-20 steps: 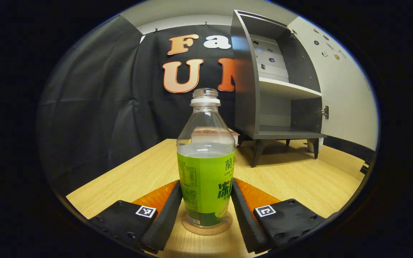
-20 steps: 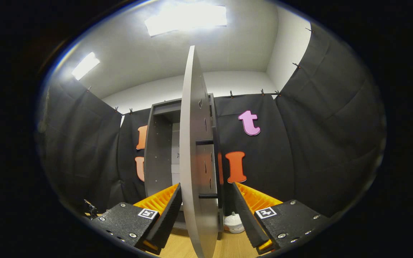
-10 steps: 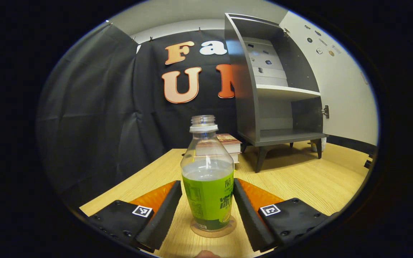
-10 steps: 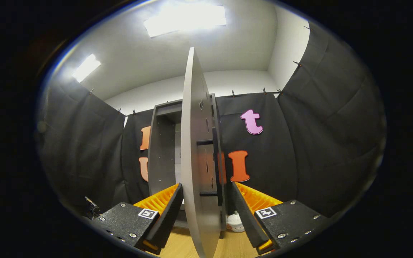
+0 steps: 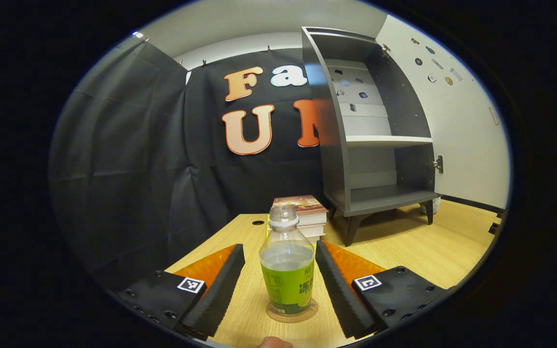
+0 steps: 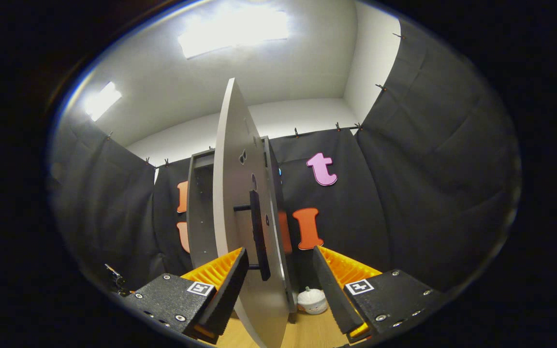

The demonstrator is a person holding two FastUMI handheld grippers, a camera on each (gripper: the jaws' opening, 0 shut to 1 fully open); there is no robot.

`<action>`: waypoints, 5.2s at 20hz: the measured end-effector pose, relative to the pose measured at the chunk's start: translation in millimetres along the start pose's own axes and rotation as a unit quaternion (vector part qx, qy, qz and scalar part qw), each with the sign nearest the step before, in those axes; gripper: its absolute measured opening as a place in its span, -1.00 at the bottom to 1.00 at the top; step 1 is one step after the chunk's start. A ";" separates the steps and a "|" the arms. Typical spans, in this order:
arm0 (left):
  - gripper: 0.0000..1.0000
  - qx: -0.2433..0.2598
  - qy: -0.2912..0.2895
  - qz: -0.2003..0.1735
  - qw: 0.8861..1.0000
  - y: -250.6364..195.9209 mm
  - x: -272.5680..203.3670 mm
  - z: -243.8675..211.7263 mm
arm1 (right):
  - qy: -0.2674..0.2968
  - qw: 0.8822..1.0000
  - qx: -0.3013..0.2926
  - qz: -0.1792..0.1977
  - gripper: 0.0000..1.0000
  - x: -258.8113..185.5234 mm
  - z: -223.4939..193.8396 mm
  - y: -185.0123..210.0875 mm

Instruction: Open the cabinet door with the right hand, grasp the bottle in the cabinet with the left hand and place it on the coaster, then close the cabinet door with the right hand.

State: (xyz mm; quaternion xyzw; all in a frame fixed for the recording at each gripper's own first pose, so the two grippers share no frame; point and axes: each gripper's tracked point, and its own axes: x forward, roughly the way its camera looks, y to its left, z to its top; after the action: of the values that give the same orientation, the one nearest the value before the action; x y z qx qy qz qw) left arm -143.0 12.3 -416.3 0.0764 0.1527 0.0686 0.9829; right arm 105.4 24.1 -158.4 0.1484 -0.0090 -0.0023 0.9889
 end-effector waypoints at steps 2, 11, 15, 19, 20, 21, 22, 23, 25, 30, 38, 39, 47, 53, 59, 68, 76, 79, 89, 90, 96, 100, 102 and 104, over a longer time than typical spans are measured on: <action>0.93 0.006 -0.009 0.002 1.000 1.0 -6.0 17.4 | 0.010 1.000 -0.004 -0.007 0.68 5.6 -3.6 -5.5; 0.92 0.022 -0.033 -0.012 0.999 -3.5 -14.0 104.7 | 0.067 0.997 -0.009 -0.032 0.68 52.7 -22.9 -29.4; 0.94 0.036 -0.042 -0.018 0.998 -4.3 -11.4 131.4 | 0.066 0.998 0.023 -0.005 0.64 49.8 -16.9 -16.8; 0.90 0.042 -0.047 -0.032 0.998 -9.9 -3.9 142.4 | 0.060 0.998 0.004 0.004 0.63 43.9 -13.0 -6.4; 0.92 0.042 -0.046 -0.036 0.997 -12.1 -1.3 142.7 | 0.060 0.998 -0.001 0.002 0.60 43.3 -12.8 -3.8; 0.94 0.043 -0.044 -0.040 0.997 -14.2 0.8 143.5 | 0.062 0.998 -0.008 0.003 0.60 43.2 -14.3 -0.1; 0.94 0.043 -0.042 -0.045 0.997 -16.3 2.6 145.3 | 0.064 0.998 -0.014 0.004 0.60 42.4 -15.1 3.8; 0.99 0.041 -0.041 -0.051 0.997 -19.1 5.2 148.0 | 0.067 0.998 -0.019 0.006 0.60 42.4 -16.7 10.3; 0.95 0.033 -0.038 -0.061 0.997 -22.3 9.4 154.7 | 0.070 0.997 -0.027 0.017 0.59 42.2 -19.4 29.5; 1.00 0.033 -0.043 -0.070 0.996 -22.1 14.7 169.2 | 0.075 0.995 -0.044 0.052 0.58 55.9 -30.6 85.6; 0.95 0.039 -0.042 -0.066 0.996 0.0 21.5 165.7 | 0.082 0.991 -0.023 0.106 0.58 93.9 -61.7 169.1; 0.94 0.039 -0.042 -0.062 0.996 5.6 23.8 166.2 | 0.086 0.989 -0.021 0.118 0.59 101.9 -67.7 185.1; 0.94 0.037 -0.045 -0.034 0.998 59.1 35.7 164.9 | 0.088 0.983 -0.050 0.151 0.60 145.9 -109.0 250.3; 0.92 0.020 -0.044 -0.023 0.999 86.2 51.0 166.8 | 0.109 0.979 -0.042 0.168 0.61 181.9 -132.5 288.1; 0.93 0.016 -0.061 -0.028 0.998 91.3 64.0 184.5 | 0.101 0.982 -0.064 0.148 0.60 187.0 -129.2 295.7; 0.94 -0.021 -0.070 -0.049 0.996 67.3 77.9 215.4 | 0.123 0.983 -0.046 0.130 0.62 198.3 -139.0 300.6; 0.94 -0.035 -0.088 -0.061 0.994 21.6 77.6 271.9 | 0.102 0.981 -0.093 0.134 0.65 205.6 -139.2 304.7; 0.90 -0.037 -0.092 -0.059 0.993 4.4 71.5 298.1 | 0.128 0.979 -0.099 0.123 0.65 197.7 -147.7 295.3; 0.90 -0.027 -0.148 -0.044 0.988 -24.7 32.7 390.8 | 0.104 0.989 -0.081 0.062 0.72 118.9 -59.5 192.2; 0.90 -0.030 -0.150 -0.046 0.987 -27.6 29.0 398.5 | 0.103 0.990 -0.082 0.056 0.74 109.0 -48.3 180.5; 0.92 -0.028 -0.150 -0.050 0.987 -35.7 4.1 435.7 | 0.070 0.992 -0.108 0.013 0.82 45.5 22.5 116.1; 0.94 -0.020 -0.146 -0.045 0.988 -33.4 -5.3 442.4 | 0.049 0.992 -0.116 -0.002 0.84 17.8 62.3 98.5; 0.99 -0.016 -0.136 -0.048 0.989 -32.9 -2.4 437.2 | 0.033 0.992 -0.123 -0.011 0.84 6.2 78.3 92.2; 0.90 -0.013 -0.136 -0.036 0.990 -25.8 -3.0 437.0 | 0.025 0.991 -0.130 -0.012 0.85 -3.4 87.2 92.3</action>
State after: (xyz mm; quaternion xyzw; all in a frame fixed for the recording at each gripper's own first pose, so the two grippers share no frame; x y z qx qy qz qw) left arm -7.2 -69.9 -8.3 0.0663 0.0191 0.0238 0.9973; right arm 100.6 86.9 -48.0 0.0184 0.0180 -0.0120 0.9996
